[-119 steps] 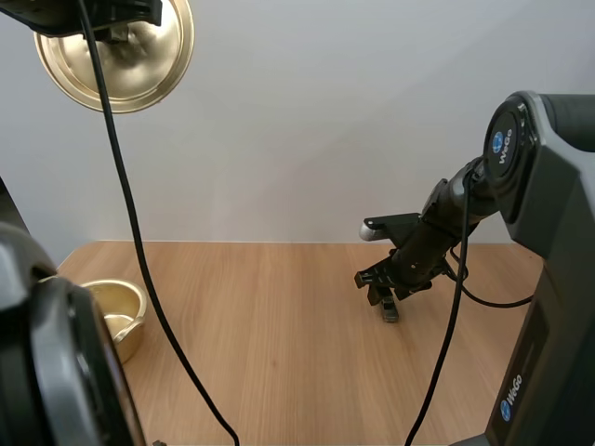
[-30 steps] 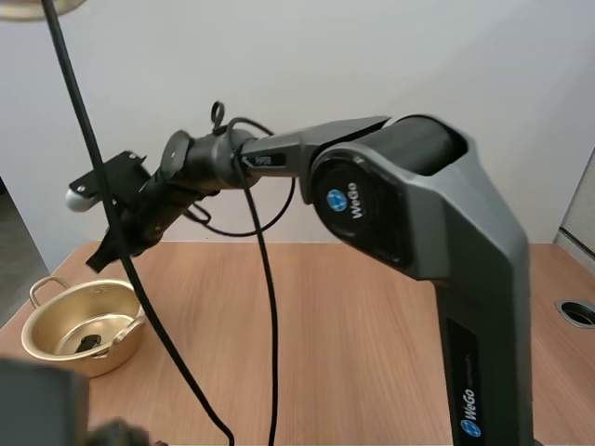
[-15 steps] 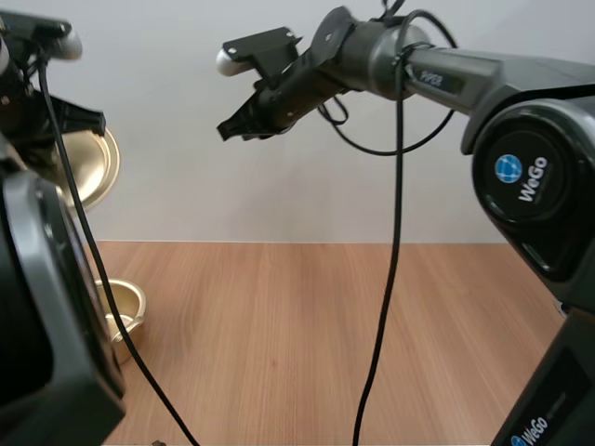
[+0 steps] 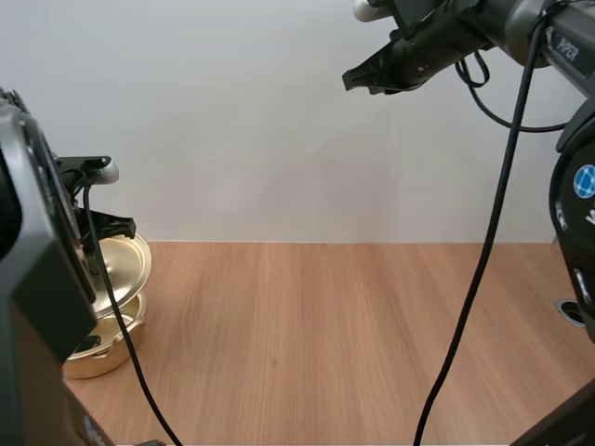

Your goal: Open the pot, put the car inside, and close it

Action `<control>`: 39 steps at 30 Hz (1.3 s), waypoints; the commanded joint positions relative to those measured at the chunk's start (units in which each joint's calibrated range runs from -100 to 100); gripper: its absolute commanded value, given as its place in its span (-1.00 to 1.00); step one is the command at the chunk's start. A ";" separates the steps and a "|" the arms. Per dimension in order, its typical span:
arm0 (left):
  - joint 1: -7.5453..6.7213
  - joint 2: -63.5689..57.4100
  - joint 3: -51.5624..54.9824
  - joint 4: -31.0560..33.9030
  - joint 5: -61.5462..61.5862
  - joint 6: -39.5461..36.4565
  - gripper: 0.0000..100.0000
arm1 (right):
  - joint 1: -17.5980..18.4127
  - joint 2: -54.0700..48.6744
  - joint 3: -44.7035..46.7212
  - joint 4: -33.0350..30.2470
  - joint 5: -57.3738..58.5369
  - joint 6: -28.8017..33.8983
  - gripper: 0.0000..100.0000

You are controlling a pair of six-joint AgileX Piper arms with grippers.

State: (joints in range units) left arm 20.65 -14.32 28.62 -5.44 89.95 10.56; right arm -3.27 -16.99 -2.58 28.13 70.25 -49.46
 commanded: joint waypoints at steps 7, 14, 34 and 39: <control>0.04 3.85 0.84 0.61 -3.98 -0.06 -1.00 | -0.45 -1.51 0.04 -0.58 1.69 -0.04 -1.00; 0.04 8.28 1.78 3.37 -9.54 -0.26 -1.00 | -0.45 -3.48 0.04 -0.97 1.84 -0.04 -1.00; 1.13 13.89 1.78 1.32 -0.12 5.71 1.00 | -0.45 -5.80 0.04 -4.04 5.16 -0.04 -1.00; 1.13 8.73 1.78 1.43 -6.43 4.07 1.00 | -0.45 -5.80 0.04 -5.81 5.82 1.34 -1.00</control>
State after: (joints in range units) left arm 21.81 -3.39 30.44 -2.85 89.87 14.73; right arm -3.72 -22.77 -2.58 22.91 76.04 -48.74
